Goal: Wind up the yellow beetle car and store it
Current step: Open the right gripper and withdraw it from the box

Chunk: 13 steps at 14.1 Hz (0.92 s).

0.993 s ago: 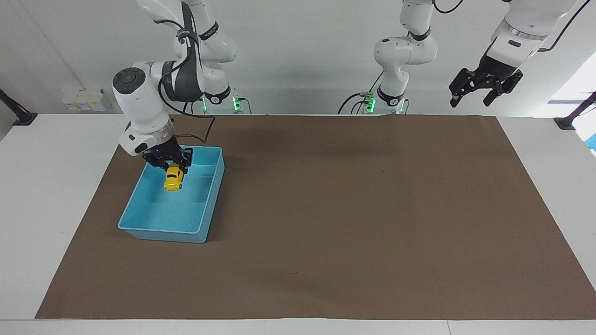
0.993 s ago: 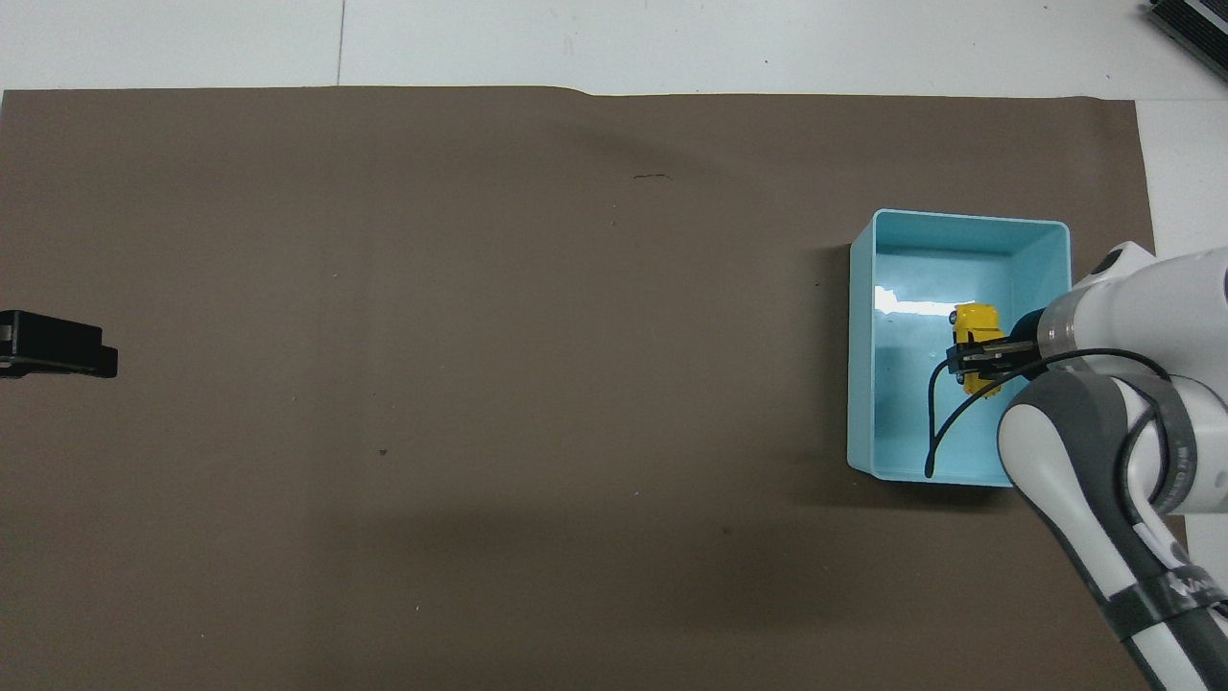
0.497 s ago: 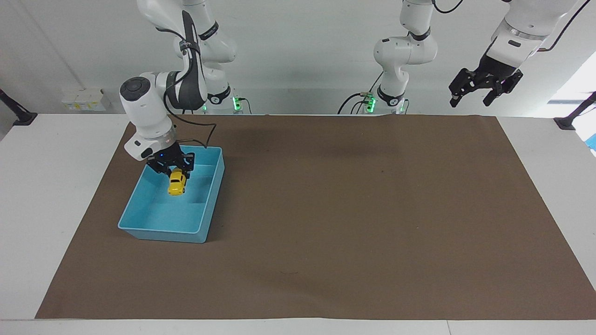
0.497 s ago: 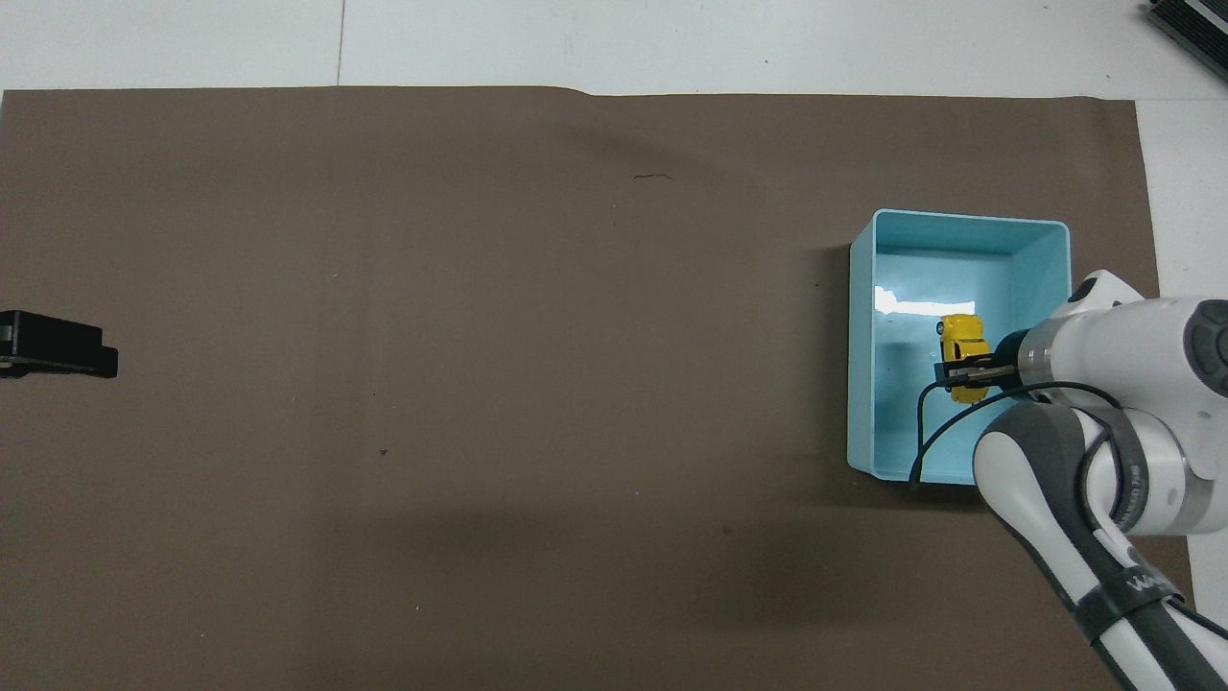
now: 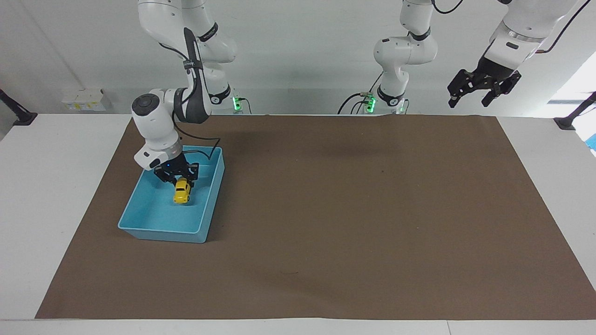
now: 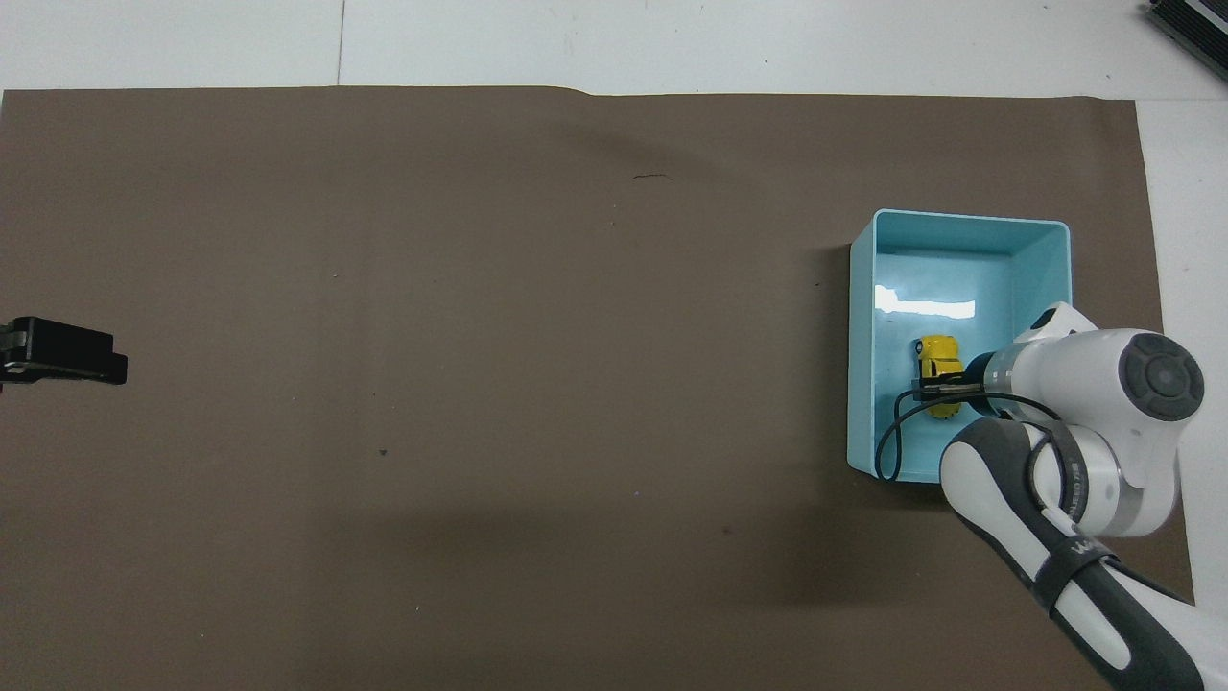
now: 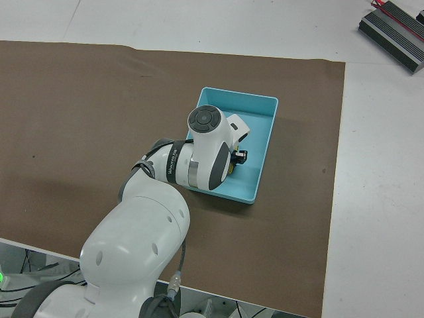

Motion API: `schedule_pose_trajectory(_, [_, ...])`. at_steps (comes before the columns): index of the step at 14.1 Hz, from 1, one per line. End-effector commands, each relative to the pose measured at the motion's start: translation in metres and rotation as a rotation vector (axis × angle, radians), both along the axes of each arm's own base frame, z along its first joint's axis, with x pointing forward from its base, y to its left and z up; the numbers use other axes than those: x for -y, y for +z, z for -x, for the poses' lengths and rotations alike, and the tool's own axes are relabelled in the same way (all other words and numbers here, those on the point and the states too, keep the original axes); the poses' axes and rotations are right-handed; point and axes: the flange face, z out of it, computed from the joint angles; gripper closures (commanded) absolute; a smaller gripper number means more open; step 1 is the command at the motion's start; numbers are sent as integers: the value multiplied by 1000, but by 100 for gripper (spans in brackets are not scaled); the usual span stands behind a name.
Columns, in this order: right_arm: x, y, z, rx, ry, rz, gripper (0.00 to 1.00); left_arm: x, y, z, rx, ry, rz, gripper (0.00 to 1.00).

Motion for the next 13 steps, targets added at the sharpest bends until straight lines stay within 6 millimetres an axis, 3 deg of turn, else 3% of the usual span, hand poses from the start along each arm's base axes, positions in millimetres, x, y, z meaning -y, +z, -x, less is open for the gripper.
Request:
schedule_pose_trajectory(1, [-3, 16, -7, 15, -40, -15, 0, -1, -2, 6, -8, -33, 3, 0])
schedule_pose_trajectory(6, [1, 88, -40, -53, -42, -20, 0, -1, -1, 7, -8, -32, 3, 0])
schedule_pose_trajectory(13, [14, 171, -75, 80, -60, -2, 0, 1, 0, 5, 6, -31, 5, 0])
